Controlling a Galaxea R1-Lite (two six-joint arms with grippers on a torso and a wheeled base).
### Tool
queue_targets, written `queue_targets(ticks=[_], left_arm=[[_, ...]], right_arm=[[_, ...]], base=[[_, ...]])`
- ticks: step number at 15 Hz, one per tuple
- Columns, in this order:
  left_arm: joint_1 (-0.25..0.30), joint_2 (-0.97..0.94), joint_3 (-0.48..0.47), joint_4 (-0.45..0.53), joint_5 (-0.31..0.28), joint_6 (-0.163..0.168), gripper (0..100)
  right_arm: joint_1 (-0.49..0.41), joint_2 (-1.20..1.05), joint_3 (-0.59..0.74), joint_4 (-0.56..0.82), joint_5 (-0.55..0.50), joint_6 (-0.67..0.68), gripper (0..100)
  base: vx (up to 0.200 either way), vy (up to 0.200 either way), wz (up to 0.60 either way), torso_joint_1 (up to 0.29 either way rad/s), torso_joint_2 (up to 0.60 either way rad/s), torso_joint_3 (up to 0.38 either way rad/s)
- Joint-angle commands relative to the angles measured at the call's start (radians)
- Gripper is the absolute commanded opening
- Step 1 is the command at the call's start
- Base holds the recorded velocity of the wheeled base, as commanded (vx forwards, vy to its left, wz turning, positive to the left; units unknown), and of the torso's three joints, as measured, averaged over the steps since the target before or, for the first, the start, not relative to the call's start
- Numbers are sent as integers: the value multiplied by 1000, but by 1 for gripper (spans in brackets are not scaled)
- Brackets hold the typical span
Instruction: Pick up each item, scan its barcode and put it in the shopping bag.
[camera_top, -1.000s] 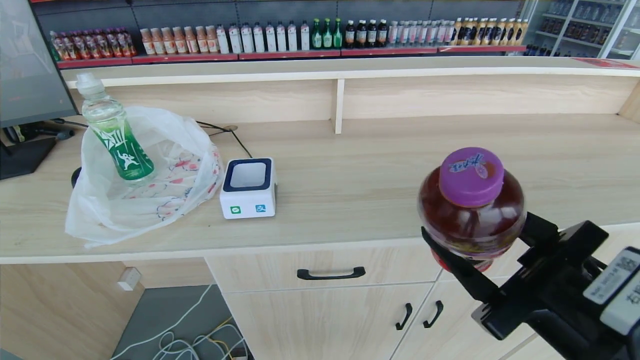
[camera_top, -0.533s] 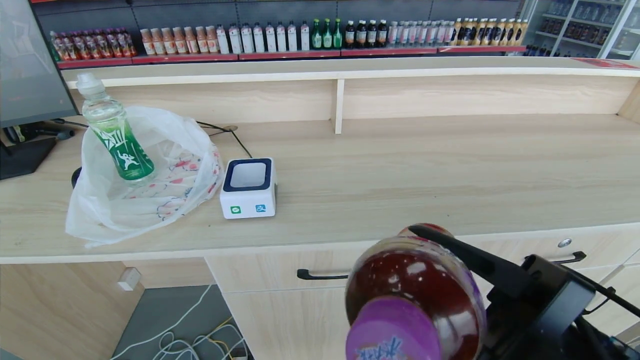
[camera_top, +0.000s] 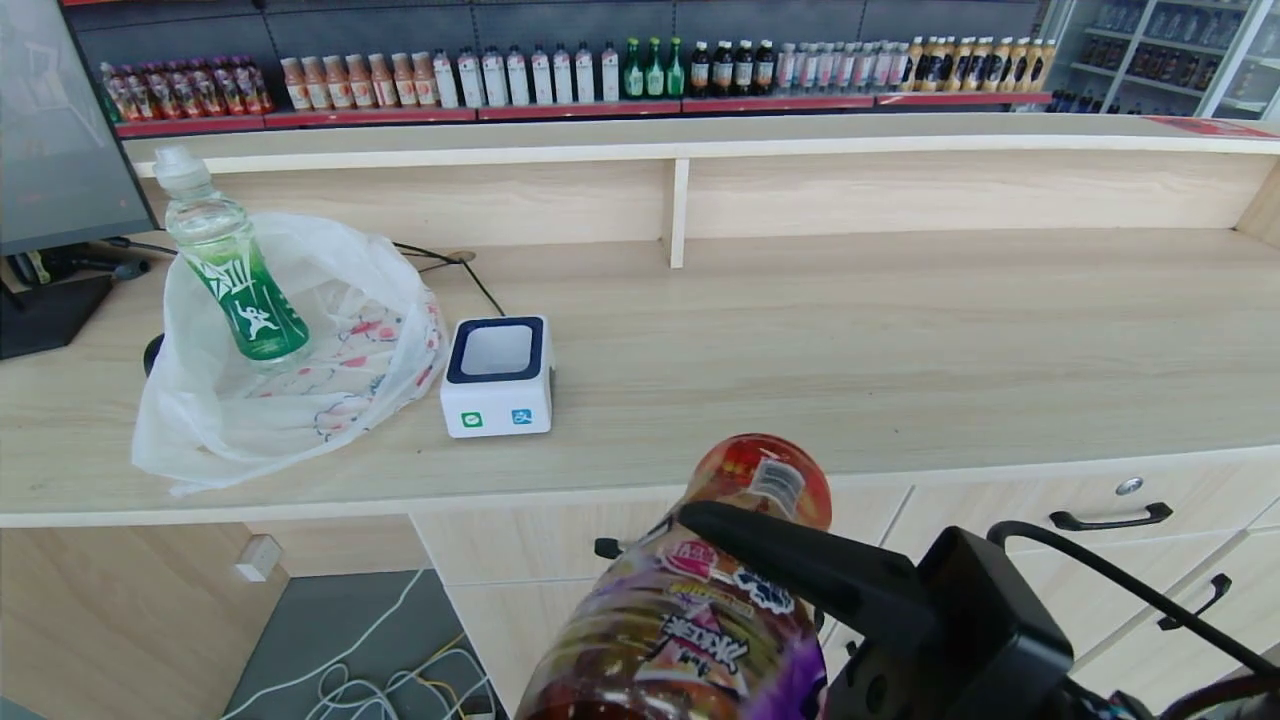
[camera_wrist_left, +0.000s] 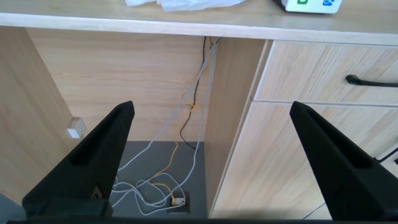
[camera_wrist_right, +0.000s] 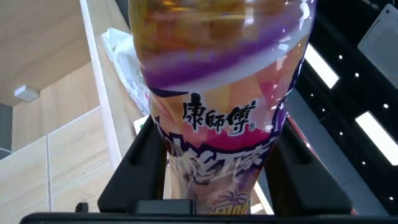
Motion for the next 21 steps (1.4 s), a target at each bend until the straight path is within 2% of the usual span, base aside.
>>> queue_targets(ticks=[1, 2, 5, 6, 9, 12, 14, 17, 19, 21], left_arm=[[0, 0, 0, 0, 0, 0, 100], [0, 0, 0, 0, 2, 0, 100], [0, 0, 0, 0, 2, 0, 100], [0, 0, 0, 0, 0, 0, 100], [0, 0, 0, 0, 2, 0, 100], [0, 0, 0, 0, 2, 0, 100], [0, 0, 0, 0, 0, 0, 100], [0, 0, 0, 0, 0, 0, 100], [0, 0, 0, 0, 0, 0, 100], [0, 0, 0, 0, 0, 0, 100]], right_arm=[[-9, 6, -6, 0, 2, -27, 0], [-12, 0, -15, 0, 2, -85, 0], [-13, 0, -23, 0, 2, -114, 0], [-22, -1, -38, 0, 6, -185, 0], [-21, -15, -43, -4, 13, -275, 0], [-22, -29, -41, -4, 14, -320, 0], [-19, -52, -46, -4, 13, -453, 0], [-19, -58, -46, -4, 13, -475, 0], [-4, -80, -52, -4, 13, -602, 0], [4, -83, -54, -4, 11, -622, 0]], base=[[0, 0, 0, 0, 0, 0], [0, 0, 0, 0, 0, 0], [0, 0, 0, 0, 0, 0], [0, 0, 0, 0, 0, 0], [0, 0, 0, 0, 0, 0], [0, 0, 0, 0, 0, 0], [0, 0, 0, 0, 0, 0], [0, 0, 0, 0, 0, 0], [0, 0, 0, 0, 0, 0], [0, 0, 0, 0, 0, 0]])
